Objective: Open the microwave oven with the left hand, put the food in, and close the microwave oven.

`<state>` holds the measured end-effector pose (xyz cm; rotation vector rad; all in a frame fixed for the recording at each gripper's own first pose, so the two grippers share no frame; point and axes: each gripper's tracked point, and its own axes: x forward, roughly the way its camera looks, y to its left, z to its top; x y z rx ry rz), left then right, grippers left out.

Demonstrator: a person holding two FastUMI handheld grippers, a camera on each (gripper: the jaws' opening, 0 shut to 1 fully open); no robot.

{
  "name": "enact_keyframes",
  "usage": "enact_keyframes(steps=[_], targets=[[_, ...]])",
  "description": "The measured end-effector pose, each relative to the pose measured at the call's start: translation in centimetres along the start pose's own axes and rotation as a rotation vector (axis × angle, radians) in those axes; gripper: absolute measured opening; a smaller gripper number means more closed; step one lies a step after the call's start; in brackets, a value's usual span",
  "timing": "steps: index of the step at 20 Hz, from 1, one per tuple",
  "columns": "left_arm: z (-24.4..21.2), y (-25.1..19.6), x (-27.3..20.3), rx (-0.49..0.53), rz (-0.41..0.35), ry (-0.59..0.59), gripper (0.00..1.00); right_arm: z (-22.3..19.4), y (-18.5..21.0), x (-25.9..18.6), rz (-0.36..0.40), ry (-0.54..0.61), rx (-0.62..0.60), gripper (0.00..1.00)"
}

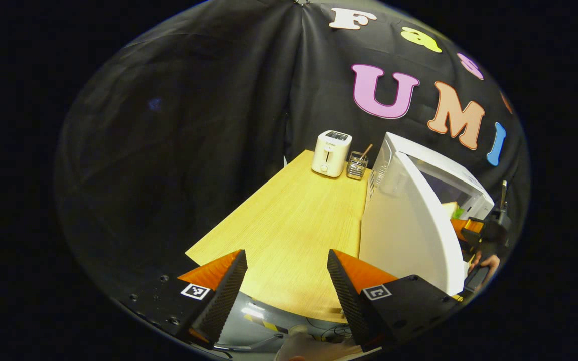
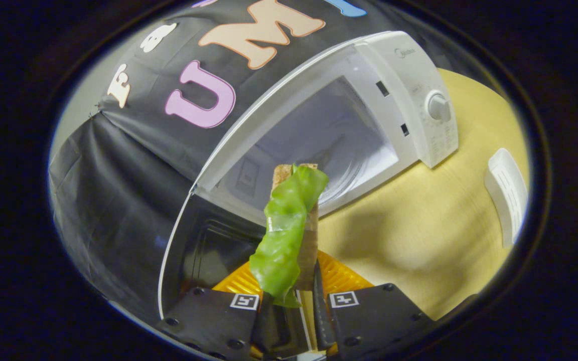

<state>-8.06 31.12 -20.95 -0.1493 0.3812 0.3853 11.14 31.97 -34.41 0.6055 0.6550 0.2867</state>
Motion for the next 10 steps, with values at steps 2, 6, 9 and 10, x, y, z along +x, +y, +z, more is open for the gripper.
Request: enact_keyframes(steps=[2, 6, 9, 10], targets=[[-0.2, 0.0, 0.1, 0.011, -0.005, 0.011, 0.94, 0.9, 0.3, 2.3, -0.008, -0.030, 0.031, 0.37], [-0.6, 0.5, 0.3, 0.027, -0.008, 0.041, 0.94, 2.7, 0.5, 5.8, -0.029, -0.088, -0.012, 0.36], [-1.1, 0.7, 0.4, 0.041, -0.004, 0.067, 0.94, 4.3, 1.2, 7.3, -0.025, -0.144, -0.047, 0.43], [-1.1, 0.7, 0.5, 0.043, -0.003, 0.072, 0.94, 4.6, 1.5, 7.6, -0.018, -0.155, -0.051, 0.36]])
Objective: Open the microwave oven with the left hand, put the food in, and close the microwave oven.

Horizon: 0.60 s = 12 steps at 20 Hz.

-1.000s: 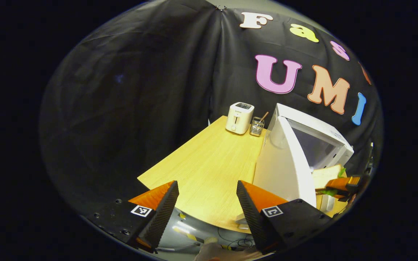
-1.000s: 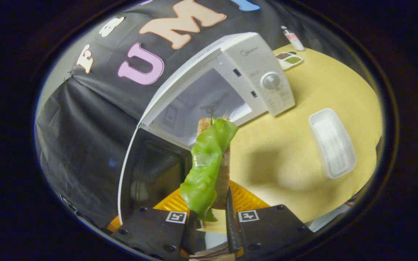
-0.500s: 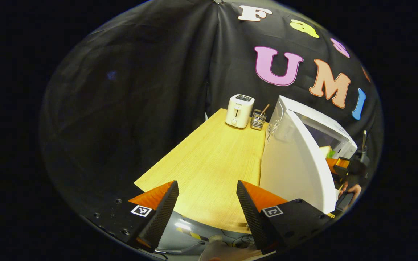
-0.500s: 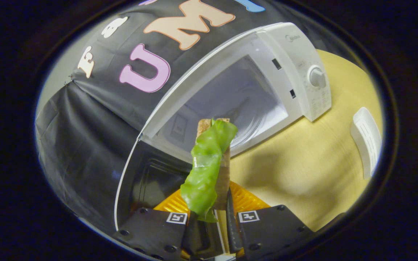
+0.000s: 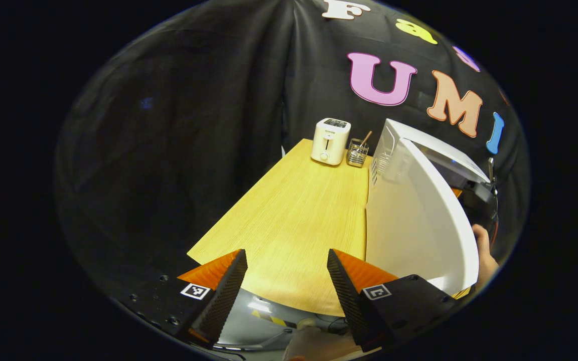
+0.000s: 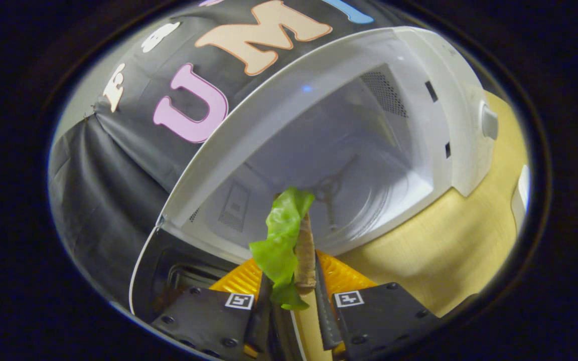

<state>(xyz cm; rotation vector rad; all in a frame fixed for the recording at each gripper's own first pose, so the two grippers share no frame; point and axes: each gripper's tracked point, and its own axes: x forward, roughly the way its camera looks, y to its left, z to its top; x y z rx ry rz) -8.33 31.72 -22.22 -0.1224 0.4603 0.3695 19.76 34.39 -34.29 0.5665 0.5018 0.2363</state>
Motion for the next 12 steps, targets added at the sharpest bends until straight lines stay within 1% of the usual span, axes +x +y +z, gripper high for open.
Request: enact_keyframes(steps=[1, 2, 3, 4, 6, 7, 8, 9, 10, 12], targets=[[-0.2, 0.0, 0.1, 0.001, 0.000, 0.003, 0.94, 0.2, 0.1, 0.3, -0.001, -0.010, 0.008, 0.36], [-0.3, 0.1, 0.1, 0.004, 0.000, 0.006, 0.94, 0.9, -0.1, 0.6, -0.010, -0.030, 0.020, 0.43], [-0.4, 0.2, 0.1, 0.008, 0.000, 0.008, 0.94, 1.6, -0.4, 0.8, -0.020, -0.051, 0.028, 0.36], [-0.5, 0.4, 0.2, 0.011, -0.001, 0.010, 0.94, 2.2, -0.7, 1.2, -0.032, -0.076, 0.036, 0.36], [-0.5, 0.4, 0.3, 0.018, -0.006, 0.015, 0.95, 3.4, -1.5, 1.5, -0.055, -0.110, 0.051, 0.26], [-0.4, 0.2, 0.3, 0.022, -0.009, 0.015, 0.95, 3.9, -1.8, 1.7, -0.062, -0.126, 0.059, 0.33], [-0.3, -0.1, 0.3, 0.027, -0.015, 0.013, 0.95, 4.4, -2.1, 2.0, -0.070, -0.144, 0.068, 0.33], [0.7, -0.1, 0.6, 0.029, -0.023, 0.010, 0.95, 4.8, -2.4, 2.3, -0.076, -0.159, 0.071, 0.25], [0.5, -0.4, 0.7, 0.027, -0.034, 0.012, 0.94, 5.1, -2.7, 2.6, -0.082, -0.175, 0.069, 0.33], [0.4, -1.3, 0.6, 0.010, -0.059, 0.012, 0.94, 5.6, -3.2, 3.3, -0.086, -0.202, 0.059, 0.33]])
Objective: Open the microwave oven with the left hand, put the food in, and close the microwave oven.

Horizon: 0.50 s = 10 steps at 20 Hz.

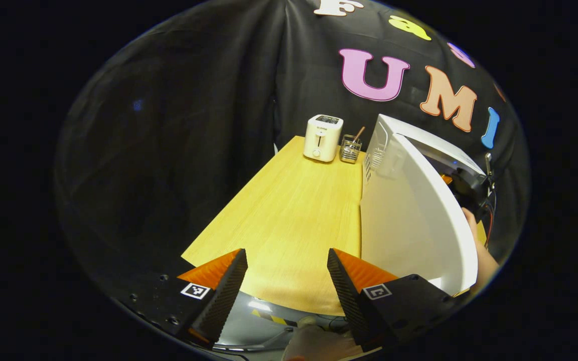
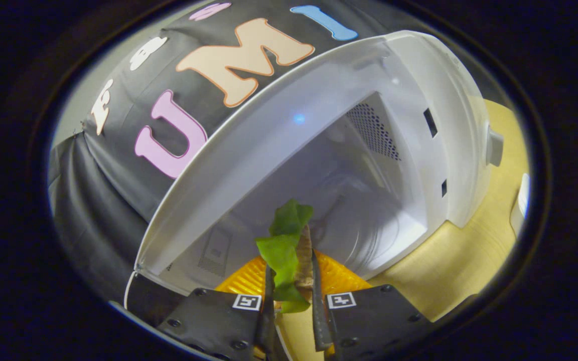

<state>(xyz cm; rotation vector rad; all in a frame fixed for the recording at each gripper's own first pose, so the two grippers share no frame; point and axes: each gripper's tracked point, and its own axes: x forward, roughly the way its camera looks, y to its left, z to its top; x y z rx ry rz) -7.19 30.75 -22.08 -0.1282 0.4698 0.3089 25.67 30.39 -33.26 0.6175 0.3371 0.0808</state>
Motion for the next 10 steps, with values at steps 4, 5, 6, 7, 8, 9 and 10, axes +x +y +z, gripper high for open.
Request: enact_keyframes(steps=[4, 5, 6, 7, 8, 9, 10], targets=[[0.1, -1.5, -0.2, -0.014, -0.022, -0.009, 0.95, 0.6, -0.8, 1.7, -0.006, -0.031, 0.006, 0.33], [0.2, -1.8, -0.3, -0.016, -0.028, -0.011, 0.95, 0.7, -1.0, 2.1, -0.014, -0.035, 0.000, 0.25], [0.3, -1.8, -0.4, -0.014, -0.027, -0.010, 0.95, 0.9, -1.3, 2.1, -0.019, -0.039, -0.009, 0.26], [0.2, -1.7, -0.4, -0.010, -0.025, -0.011, 0.95, 1.1, -1.4, 2.3, -0.022, -0.044, -0.014, 0.39], [0.3, -1.6, -0.5, -0.005, -0.019, -0.011, 0.95, 1.2, -1.6, 2.5, -0.025, -0.050, -0.024, 0.39], [0.3, -1.4, -0.5, -0.003, -0.013, -0.009, 0.95, 1.4, -2.2, 2.5, -0.054, -0.063, -0.044, 0.39], [0.2, -1.2, -0.5, -0.003, -0.009, -0.004, 0.94, 1.6, -3.3, 2.6, -0.087, -0.077, -0.067, 0.40]])
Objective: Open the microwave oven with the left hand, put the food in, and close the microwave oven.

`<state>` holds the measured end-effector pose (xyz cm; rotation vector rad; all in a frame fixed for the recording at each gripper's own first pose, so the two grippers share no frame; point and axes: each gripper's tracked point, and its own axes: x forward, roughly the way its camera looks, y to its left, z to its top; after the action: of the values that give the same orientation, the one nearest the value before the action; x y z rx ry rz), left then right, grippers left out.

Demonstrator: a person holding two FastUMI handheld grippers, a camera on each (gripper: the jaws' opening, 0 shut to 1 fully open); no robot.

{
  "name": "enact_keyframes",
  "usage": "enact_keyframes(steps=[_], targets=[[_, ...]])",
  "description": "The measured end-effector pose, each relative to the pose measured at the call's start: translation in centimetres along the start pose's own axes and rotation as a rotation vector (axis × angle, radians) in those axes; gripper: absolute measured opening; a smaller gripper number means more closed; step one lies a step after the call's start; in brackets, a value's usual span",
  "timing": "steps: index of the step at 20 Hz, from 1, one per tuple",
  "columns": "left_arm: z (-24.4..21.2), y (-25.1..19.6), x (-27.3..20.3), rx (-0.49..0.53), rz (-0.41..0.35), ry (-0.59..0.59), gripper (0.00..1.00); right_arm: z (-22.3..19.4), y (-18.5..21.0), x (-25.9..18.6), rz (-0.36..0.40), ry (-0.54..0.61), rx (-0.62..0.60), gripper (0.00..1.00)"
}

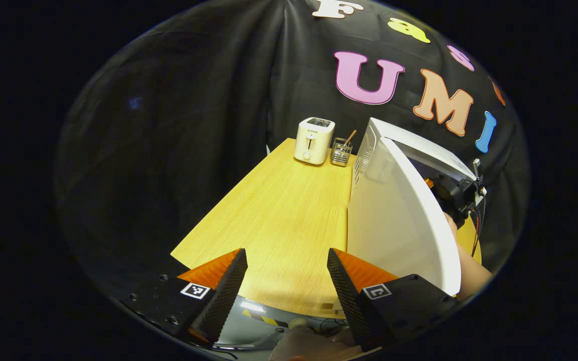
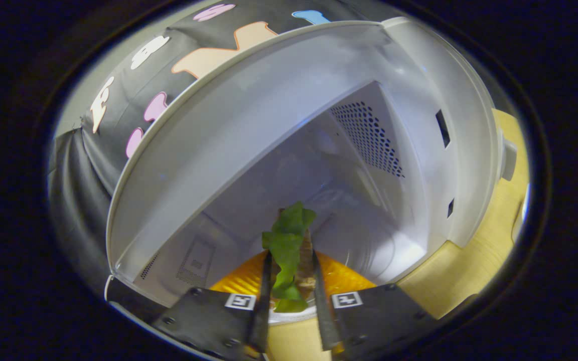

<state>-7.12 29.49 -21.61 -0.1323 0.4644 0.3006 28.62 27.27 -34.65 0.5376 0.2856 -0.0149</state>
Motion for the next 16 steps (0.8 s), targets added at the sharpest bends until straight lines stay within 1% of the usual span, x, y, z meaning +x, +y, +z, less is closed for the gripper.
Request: enact_keyframes(steps=[1, 2, 3, 4, 7, 8, 9, 13, 15, 16], targets=[[-0.3, 0.2, -0.1, 0.001, 0.004, 0.009, 0.94, -0.1, -1.0, 0.4, -0.039, 0.003, -0.017, 0.41], [-0.2, 0.3, -0.3, 0.000, 0.006, 0.002, 0.94, -0.4, -1.7, 0.4, -0.057, 0.015, -0.026, 0.55], [0.0, 0.4, -0.2, -0.001, 0.008, -0.003, 0.94, -0.5, -2.6, 0.1, -0.085, 0.026, -0.050, 0.50], [0.0, 0.4, -0.3, -0.002, 0.011, -0.004, 0.95, -0.3, -2.9, 0.3, -0.085, 0.025, -0.066, 0.47], [0.0, 0.2, -0.4, 0.002, 0.010, -0.009, 0.95, 0.0, -3.4, -0.6, -0.087, 0.027, -0.115, 0.84], [0.1, 0.2, -0.4, 0.003, 0.009, -0.012, 0.95, 0.3, -3.4, -1.1, -0.084, 0.024, -0.132, 0.87], [0.1, 0.2, -0.5, 0.006, 0.010, -0.014, 0.95, 0.7, -3.4, -1.8, -0.082, 0.016, -0.151, 0.99], [0.2, 0.1, -0.6, 0.007, 0.004, -0.016, 0.95, 2.0, -2.4, -5.0, -0.039, -0.003, -0.204, 0.99], [0.0, 0.1, -0.5, 0.010, -0.005, -0.020, 0.95, 2.8, -2.5, -7.0, -0.033, -0.007, -0.222, 0.99], [0.1, 0.1, -0.5, 0.013, -0.010, -0.025, 0.95, 3.1, -2.6, -8.0, -0.035, -0.010, -0.227, 0.90]])
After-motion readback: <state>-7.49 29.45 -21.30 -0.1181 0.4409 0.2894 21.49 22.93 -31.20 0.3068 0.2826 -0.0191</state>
